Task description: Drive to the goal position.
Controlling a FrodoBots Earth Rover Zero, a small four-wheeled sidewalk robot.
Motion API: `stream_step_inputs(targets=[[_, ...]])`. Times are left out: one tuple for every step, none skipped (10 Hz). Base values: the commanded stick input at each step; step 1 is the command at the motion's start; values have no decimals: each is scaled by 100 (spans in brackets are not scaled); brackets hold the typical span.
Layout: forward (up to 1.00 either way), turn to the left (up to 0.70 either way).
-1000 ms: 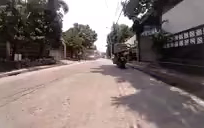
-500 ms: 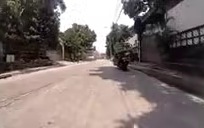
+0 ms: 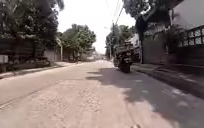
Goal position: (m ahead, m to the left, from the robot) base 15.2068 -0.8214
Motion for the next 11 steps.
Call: stream_step_inputs(targets=[[100, 0], [100, 0], [100, 0], [100, 0], [100, 0], [100, 0], [100, 0], [100, 1], [100, 2], [100, 12], [100, 36]])
